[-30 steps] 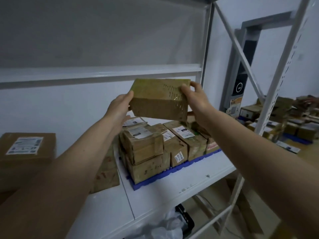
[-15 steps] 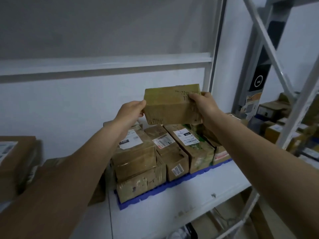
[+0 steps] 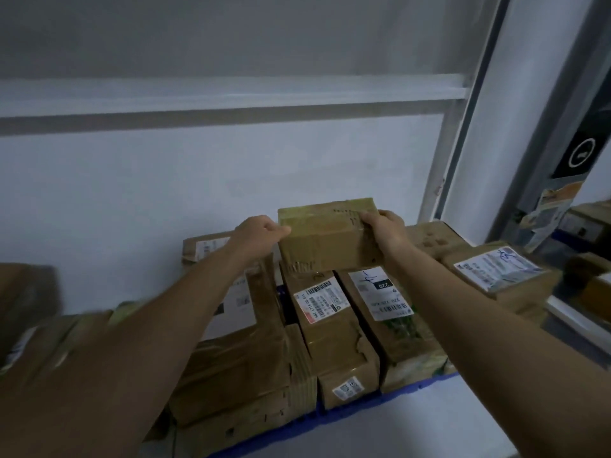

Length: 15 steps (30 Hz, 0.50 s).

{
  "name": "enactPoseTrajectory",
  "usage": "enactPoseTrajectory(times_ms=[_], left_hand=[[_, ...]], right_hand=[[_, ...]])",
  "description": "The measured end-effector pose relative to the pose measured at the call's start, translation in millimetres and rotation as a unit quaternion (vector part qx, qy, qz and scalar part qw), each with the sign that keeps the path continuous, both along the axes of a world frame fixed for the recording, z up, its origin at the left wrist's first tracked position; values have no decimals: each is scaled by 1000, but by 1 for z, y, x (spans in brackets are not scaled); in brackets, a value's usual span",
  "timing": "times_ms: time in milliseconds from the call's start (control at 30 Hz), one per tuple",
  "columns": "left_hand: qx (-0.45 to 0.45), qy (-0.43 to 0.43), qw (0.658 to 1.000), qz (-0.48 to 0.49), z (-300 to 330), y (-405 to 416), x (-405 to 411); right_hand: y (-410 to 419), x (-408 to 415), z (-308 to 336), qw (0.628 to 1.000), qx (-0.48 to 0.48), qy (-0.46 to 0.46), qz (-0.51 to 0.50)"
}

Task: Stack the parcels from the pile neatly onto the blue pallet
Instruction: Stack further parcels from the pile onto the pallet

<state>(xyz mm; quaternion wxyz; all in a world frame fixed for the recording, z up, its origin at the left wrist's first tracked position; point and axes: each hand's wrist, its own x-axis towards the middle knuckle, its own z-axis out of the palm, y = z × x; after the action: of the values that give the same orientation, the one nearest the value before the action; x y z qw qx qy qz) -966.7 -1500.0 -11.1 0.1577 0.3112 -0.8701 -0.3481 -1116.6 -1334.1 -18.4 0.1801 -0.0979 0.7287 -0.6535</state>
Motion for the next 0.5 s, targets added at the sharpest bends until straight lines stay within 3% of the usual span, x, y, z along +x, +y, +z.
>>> enactPoseTrajectory(times_ms=[200, 500], left_hand=[[-84, -78, 993, 21, -10, -10, -16], [-71, -103, 990, 62, -21, -12, -13]], right_hand=[[-25, -27, -23, 1000, 4, 5, 26], [-45, -40, -50, 997, 20, 3, 74]])
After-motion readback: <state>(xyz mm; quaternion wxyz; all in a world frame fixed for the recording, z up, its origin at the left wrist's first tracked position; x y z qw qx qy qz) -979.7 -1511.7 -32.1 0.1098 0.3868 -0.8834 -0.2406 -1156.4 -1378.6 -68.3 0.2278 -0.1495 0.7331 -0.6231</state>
